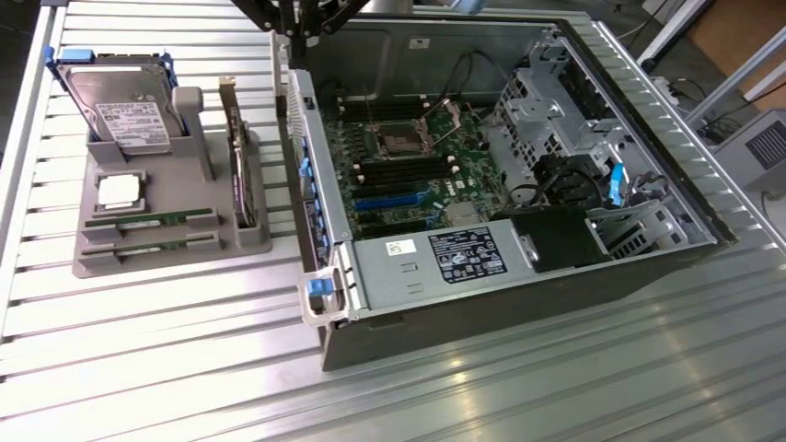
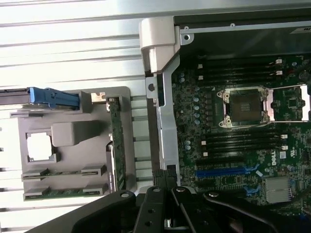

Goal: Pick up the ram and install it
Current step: 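Reach for the ram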

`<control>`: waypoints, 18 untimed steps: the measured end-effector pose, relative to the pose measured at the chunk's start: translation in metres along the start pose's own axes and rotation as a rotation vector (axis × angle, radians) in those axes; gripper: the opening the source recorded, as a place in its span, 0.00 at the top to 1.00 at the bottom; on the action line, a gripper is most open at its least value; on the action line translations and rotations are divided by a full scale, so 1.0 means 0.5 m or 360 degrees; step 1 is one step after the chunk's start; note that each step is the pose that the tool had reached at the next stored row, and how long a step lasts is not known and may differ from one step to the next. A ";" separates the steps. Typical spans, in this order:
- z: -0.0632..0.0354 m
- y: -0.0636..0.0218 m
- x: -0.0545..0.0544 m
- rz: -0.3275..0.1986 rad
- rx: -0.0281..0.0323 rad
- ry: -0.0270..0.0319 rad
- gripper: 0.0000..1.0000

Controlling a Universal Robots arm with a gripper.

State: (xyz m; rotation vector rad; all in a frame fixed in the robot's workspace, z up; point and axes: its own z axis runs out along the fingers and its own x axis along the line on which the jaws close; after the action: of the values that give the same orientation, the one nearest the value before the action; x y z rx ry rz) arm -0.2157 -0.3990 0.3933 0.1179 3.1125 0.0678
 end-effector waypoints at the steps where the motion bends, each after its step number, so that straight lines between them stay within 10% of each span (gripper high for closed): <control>1: 0.000 0.000 0.002 0.0000 -0.00001 0.00000 0.90; 18: -0.001 -0.002 0.027 0.0000 0.00001 0.00000 0.90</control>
State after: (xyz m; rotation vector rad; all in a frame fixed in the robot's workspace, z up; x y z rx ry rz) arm -0.2291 -0.3990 0.3933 0.1180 3.1125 0.0678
